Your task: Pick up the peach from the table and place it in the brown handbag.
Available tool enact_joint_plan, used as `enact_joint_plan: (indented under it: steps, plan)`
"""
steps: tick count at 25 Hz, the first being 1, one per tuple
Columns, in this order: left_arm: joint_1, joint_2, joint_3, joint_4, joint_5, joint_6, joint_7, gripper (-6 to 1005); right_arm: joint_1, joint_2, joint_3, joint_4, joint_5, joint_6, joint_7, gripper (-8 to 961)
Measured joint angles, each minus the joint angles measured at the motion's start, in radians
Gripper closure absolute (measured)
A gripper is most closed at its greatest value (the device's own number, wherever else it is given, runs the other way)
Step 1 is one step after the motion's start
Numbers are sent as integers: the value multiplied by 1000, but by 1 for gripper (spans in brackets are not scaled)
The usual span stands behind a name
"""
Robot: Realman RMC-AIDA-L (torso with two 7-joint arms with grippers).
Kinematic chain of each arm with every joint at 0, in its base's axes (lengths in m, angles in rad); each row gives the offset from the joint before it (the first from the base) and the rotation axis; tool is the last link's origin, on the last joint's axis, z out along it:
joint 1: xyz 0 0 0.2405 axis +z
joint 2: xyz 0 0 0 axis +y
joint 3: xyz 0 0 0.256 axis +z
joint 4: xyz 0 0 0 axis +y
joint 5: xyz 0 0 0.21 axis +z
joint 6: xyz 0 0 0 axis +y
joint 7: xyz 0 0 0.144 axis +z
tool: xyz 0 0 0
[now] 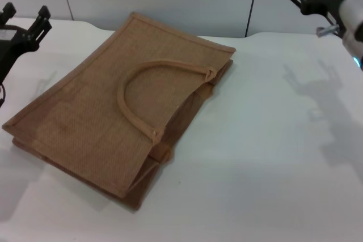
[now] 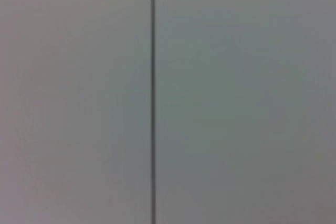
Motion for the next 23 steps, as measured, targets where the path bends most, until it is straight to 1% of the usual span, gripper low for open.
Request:
enact_joint_plan:
  steps: [3,4,6,7,8,9,15,19,22,23]
  plan:
    - [-30,0,-3,-94,-89,-44,103,205,6,1,-33,115,-4,-148,69,132]
    - [-46,0,-3,-138,-127,-60,145,205,13,1,-49,171,-5,-207,93,132]
    - [-74,1,-4,-206,-178,-77,198,204,26,3,-74,252,-5,-290,131,132]
    - [-86,2,-4,-234,-197,-81,216,204,39,4,-88,314,-4,-330,166,132]
    - [-92,3,-4,-252,-205,-81,226,204,39,4,-88,314,-4,-330,166,132]
    - [-101,3,-4,-279,-211,-75,231,204,49,4,-91,356,-5,-337,201,132]
    - [-108,2,-7,-301,-216,-63,204,212,60,4,-92,408,-4,-338,234,132]
    - [-127,4,-7,-310,-217,-2,204,245,69,4,-92,424,-4,-331,235,132]
    - [-130,4,-7,-313,-218,30,203,341,71,6,-93,426,-6,-327,235,132]
    - [-131,3,-6,-313,-217,33,203,341,71,6,-93,428,-6,-326,235,132]
